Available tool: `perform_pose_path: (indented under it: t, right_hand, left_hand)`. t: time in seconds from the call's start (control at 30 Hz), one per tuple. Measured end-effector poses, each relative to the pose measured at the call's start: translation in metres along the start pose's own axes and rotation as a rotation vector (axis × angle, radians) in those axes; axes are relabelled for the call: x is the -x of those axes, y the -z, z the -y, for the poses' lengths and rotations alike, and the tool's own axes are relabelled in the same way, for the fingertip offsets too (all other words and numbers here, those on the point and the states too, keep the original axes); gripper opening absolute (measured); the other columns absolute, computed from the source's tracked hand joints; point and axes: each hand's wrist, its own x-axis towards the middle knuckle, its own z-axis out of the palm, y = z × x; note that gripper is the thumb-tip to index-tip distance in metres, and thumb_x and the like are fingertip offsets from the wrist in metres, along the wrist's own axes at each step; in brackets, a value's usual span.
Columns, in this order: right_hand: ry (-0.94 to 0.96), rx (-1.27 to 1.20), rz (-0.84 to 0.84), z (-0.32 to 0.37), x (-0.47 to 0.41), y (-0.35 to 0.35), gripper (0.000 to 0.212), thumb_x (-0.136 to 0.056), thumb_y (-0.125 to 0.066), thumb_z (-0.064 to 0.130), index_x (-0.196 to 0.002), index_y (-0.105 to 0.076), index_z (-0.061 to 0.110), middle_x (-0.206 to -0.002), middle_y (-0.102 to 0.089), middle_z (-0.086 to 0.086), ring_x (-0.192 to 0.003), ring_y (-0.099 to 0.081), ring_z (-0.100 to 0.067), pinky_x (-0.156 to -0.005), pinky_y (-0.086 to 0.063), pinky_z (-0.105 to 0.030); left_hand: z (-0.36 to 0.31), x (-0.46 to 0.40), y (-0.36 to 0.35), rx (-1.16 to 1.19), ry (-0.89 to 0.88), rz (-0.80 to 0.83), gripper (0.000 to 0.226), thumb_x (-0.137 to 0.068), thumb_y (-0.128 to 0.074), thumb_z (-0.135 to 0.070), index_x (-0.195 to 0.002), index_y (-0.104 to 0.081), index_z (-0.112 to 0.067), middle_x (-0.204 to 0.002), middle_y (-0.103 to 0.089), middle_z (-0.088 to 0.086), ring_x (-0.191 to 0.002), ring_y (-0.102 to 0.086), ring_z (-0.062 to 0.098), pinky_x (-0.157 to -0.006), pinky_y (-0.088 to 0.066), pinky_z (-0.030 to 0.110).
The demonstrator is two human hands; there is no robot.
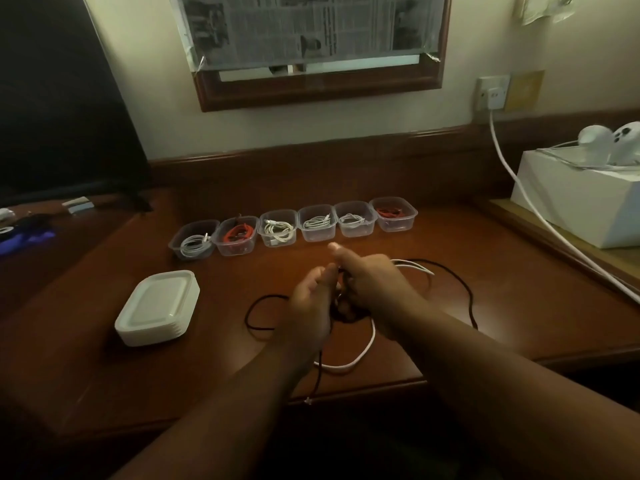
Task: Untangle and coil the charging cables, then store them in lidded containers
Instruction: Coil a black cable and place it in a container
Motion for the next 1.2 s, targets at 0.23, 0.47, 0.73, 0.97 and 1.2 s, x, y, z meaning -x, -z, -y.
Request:
perform_pose_path:
  t: [0.23,0.47,0.73,0.97,1.2]
  right_hand:
    - [0.425,0.137,-0.077,0.000,-0.029,-0.003,0.045,-0.103,-0.033,0.042,-0.069,-0.052,0.020,-0.053,-0.049,0.011,-0.050,-0.045,-0.002,-0.051,-0.036,-0.019]
    - [0.511,0.587,-0.148,-0.027,-0.086,0.007,0.029,-0.106,-0.033,0.033,-0.088,-0.052,0.020,-0.071,-0.053,0.005,-0.061,-0.050,-0.009,-0.054,-0.039,-0.026]
    - [0.378,-0.016,-0.240,-0.052,-0.149,0.000,0.037,-0.106,-0.032,0.030,-0.079,-0.052,0.016,-0.062,-0.046,0.001,-0.056,-0.041,-0.014,-0.056,-0.034,-0.037]
    - [0.489,0.143,-0.278,-0.077,-0.174,0.015,0.034,-0.107,-0.034,0.022,-0.080,-0.054,0.029,-0.065,-0.061,0.015,-0.062,-0.057,0.003,-0.057,-0.041,-0.014]
    - [0.489,0.485,-0.310,-0.091,-0.191,0.023,0.041,-0.102,-0.032,0.039,-0.089,-0.058,0.011,-0.075,-0.061,0.001,-0.069,-0.056,-0.015,-0.062,-0.042,-0.036]
  left_hand:
    - [0.000,-0.041,0.011,-0.070,-0.161,-0.150,0.043,-0.095,-0.045,-0.062,-0.098,-0.060,-0.021,-0.079,-0.062,0.011,-0.076,-0.060,0.027,-0.070,-0.053,0.052]
    - [0.016,-0.099,0.022,-0.040,-0.068,-0.223,0.028,-0.094,-0.049,-0.050,-0.088,-0.062,-0.026,-0.083,-0.059,0.008,-0.080,-0.054,0.026,-0.076,-0.048,0.044]
    - [0.052,-0.145,0.023,-0.175,-0.270,-0.400,0.002,-0.102,-0.051,-0.025,-0.101,-0.052,-0.025,-0.082,-0.055,-0.005,-0.067,-0.053,0.001,-0.062,-0.045,0.017]
    - [0.082,-0.165,0.027,-0.060,-0.005,-0.323,0.013,-0.099,-0.059,-0.018,-0.097,-0.072,-0.019,-0.092,-0.075,0.004,-0.089,-0.071,0.016,-0.079,-0.056,0.029]
    - [0.072,-0.167,0.045,0.483,0.299,-0.146,0.028,-0.074,-0.066,-0.019,-0.101,-0.070,-0.015,-0.077,-0.067,0.000,-0.071,-0.065,0.010,-0.071,-0.049,0.024]
